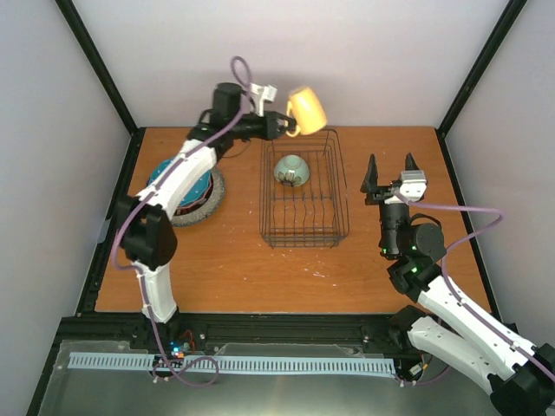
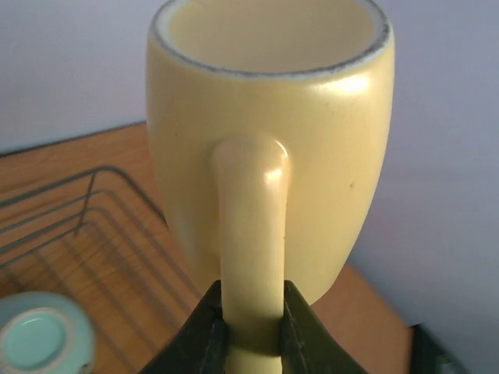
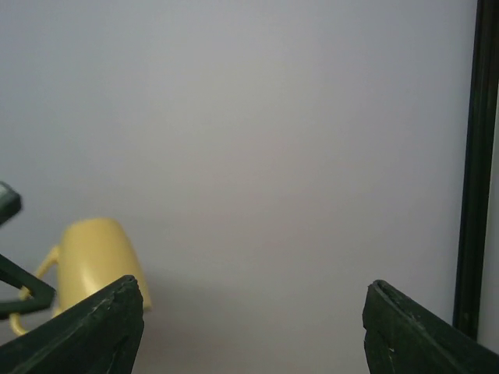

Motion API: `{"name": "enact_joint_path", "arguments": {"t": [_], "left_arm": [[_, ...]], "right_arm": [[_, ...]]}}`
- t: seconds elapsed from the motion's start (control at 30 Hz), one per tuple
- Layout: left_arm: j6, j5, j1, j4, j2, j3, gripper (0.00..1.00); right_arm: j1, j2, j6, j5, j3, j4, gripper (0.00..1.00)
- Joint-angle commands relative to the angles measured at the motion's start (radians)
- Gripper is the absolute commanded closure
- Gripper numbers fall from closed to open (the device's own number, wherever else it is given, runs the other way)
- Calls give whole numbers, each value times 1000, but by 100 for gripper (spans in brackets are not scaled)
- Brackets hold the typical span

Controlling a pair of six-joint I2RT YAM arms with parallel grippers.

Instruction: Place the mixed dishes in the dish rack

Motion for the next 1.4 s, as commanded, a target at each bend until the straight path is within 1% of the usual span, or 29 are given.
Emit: {"name": "enact_joint_path", "arguments": {"t": [0.0,0.07,0.2,0.3,0.43,0.53,0.63,0.77,1.0,1.1,1.37], "left_arm": [[326,-257,-109,-230,127,128,99],[347,-304,-134,-238,159,148,99],[394,-457,-199,-204,165,115,99],[387,-504,-218,-173,166,75,99],[374,-586,-238,-86,143,-21,99],[351,-657,-252,-27,141,-57,99],[324,-744,-275,-28,183,-25,99],[300,-854,-334,-58,285,82,99],[235,-964,-398,-121,426,286,99],[195,-1041,-410,-132,441,309,100],[113,-1190,-428,-124,433,295,99]], "right_arm": [[-9,-40,-17,44,-29,-67,24],[-9,-51,-17,40,-33,-78,24],[-11,-60,-12,36,-43,-86,24],[-12,-64,-3,29,-52,-84,24],[-12,-69,3,17,-56,-88,24],[-13,-73,8,17,-62,-86,25],[-12,-78,20,16,-64,-95,25],[-12,-92,35,8,-66,-104,25],[-14,-128,18,18,-66,-126,25],[-14,-154,6,21,-67,-142,25],[-14,-211,27,17,-74,-195,25]]}}
